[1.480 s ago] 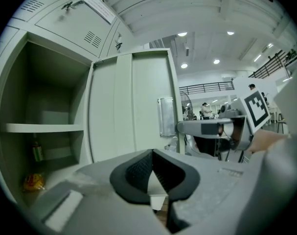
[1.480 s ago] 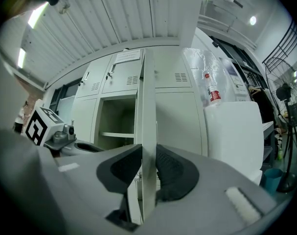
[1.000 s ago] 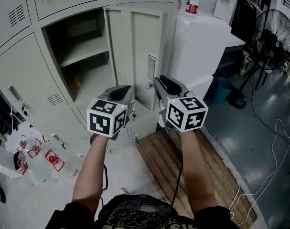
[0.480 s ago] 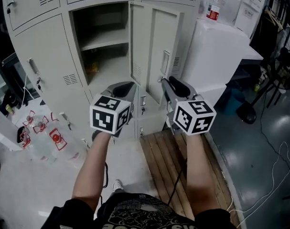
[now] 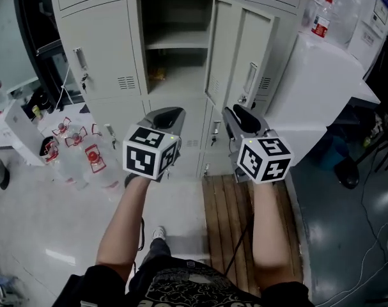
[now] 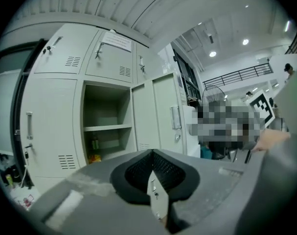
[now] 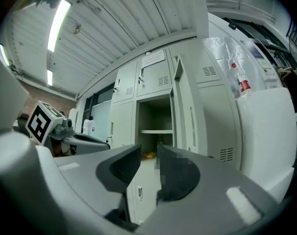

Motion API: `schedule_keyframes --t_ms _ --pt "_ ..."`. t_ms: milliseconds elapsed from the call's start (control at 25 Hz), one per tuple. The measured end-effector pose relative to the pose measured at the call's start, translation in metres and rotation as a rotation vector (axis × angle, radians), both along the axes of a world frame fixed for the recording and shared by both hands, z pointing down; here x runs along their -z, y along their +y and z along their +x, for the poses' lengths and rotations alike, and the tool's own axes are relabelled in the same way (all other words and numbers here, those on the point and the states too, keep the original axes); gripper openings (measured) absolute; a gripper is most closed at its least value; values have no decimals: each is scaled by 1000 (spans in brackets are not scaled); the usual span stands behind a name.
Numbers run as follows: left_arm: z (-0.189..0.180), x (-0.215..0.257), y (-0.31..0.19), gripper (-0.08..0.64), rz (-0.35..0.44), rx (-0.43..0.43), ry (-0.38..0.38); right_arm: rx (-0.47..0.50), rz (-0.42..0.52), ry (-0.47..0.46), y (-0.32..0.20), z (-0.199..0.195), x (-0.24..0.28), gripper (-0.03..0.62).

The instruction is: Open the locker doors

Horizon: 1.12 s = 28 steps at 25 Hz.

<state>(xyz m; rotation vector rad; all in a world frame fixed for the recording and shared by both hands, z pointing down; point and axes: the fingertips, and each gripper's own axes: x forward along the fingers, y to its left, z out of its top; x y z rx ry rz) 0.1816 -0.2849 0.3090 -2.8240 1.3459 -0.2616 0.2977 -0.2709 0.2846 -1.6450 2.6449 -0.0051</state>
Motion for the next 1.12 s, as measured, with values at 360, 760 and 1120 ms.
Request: schedule_keyframes --t_ms 360,760,1120 --pt "-78 -12 26 1 -19 174 -38 157 -27 3 6 -72 -14 109" --pt "-186 -8 36 0 -3 269 -37 238 -26 7 6 -177 -16 121" --pt "-300 -3 33 0 4 300 -17 277 -26 33 3 -292 -13 132"
